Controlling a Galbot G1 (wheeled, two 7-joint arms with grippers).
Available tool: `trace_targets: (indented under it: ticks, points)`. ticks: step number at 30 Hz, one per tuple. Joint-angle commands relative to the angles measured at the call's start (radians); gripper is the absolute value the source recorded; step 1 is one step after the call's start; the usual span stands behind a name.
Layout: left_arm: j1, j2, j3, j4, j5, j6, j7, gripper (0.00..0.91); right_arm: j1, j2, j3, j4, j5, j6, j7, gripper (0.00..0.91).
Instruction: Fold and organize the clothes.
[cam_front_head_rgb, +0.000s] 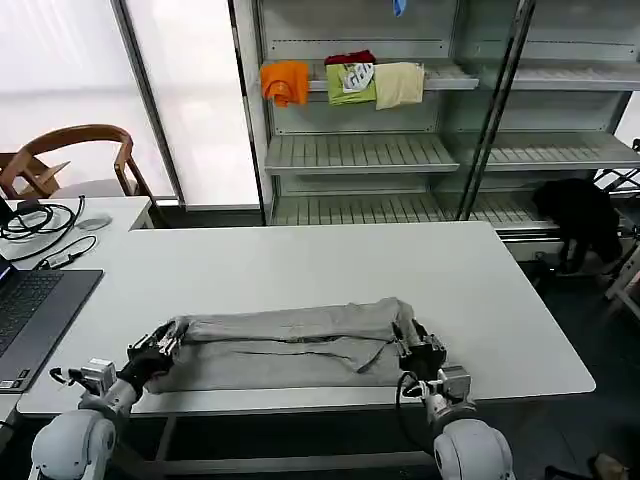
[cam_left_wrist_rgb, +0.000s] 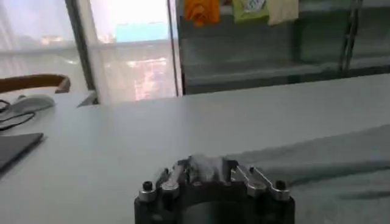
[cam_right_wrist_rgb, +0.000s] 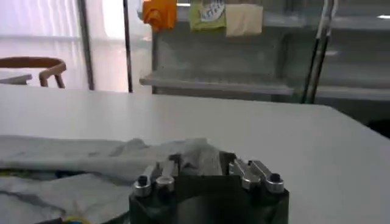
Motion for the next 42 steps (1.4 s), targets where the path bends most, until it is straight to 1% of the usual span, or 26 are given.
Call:
trace_targets:
  ticks: [1, 6, 7, 8, 9, 10, 12, 21, 22, 27, 34, 38, 42]
  points:
    - [0.053, -0.029, -0.001, -0.038, 0.063, -0.003, -0.073, 0.907, 0.027, 0.013, 0.058, 0.027, 0.054, 0.022, 0.026, 0.907]
    - [0.053, -0.041, 0.006, -0.023, 0.036, 0.003, -0.079, 0.907, 0.036, 0.017, 0.056, 0.049, 0.064, 0.007, 0.026, 0.907]
    - [0.054, -0.042, 0.009, -0.021, 0.032, 0.004, -0.082, 0.786, 0.037, 0.017, 0.055, 0.050, 0.067, 0.004, 0.027, 0.907]
    - [0.054, -0.044, 0.010, -0.019, 0.028, 0.003, -0.082, 0.564, 0.037, 0.018, 0.054, 0.053, 0.067, 0.002, 0.026, 0.907]
    - [0.055, -0.046, 0.011, -0.017, 0.013, 0.005, -0.083, 0.393, 0.037, 0.021, 0.052, 0.054, 0.067, 0.001, 0.026, 0.907]
    - [0.055, -0.048, 0.012, -0.015, 0.009, 0.005, -0.087, 0.171, 0.038, 0.023, 0.050, 0.055, 0.067, -0.002, 0.026, 0.907]
    - [0.055, -0.052, 0.013, -0.012, -0.004, 0.006, -0.087, 0.020, 0.040, 0.024, 0.048, 0.054, 0.065, -0.003, 0.027, 0.907]
    - [0.049, -0.063, 0.022, -0.018, -0.075, 0.035, -0.089, 0.010, 0.047, 0.024, 0.045, 0.040, 0.064, -0.007, 0.025, 0.907]
    - [0.045, -0.066, 0.023, -0.016, -0.078, 0.040, -0.089, 0.020, 0.047, 0.025, 0.044, 0.037, 0.064, -0.007, 0.025, 0.907]
    - [0.024, -0.074, 0.028, -0.011, -0.125, 0.078, -0.107, 0.010, 0.043, 0.027, 0.045, 0.030, 0.061, -0.005, 0.023, 0.907]
    - [0.014, -0.075, 0.011, -0.009, -0.129, 0.061, -0.105, 0.010, 0.048, 0.033, 0.036, 0.029, 0.063, -0.026, 0.039, 0.907]
    - [-0.002, -0.043, -0.061, -0.010, -0.042, 0.027, -0.041, 0.010, 0.057, 0.038, 0.029, 0.017, 0.062, -0.026, 0.040, 0.907]
    - [-0.042, 0.044, -0.186, 0.034, 0.041, -0.003, 0.036, 0.010, 0.069, 0.041, 0.021, -0.004, 0.062, -0.021, 0.038, 0.907]
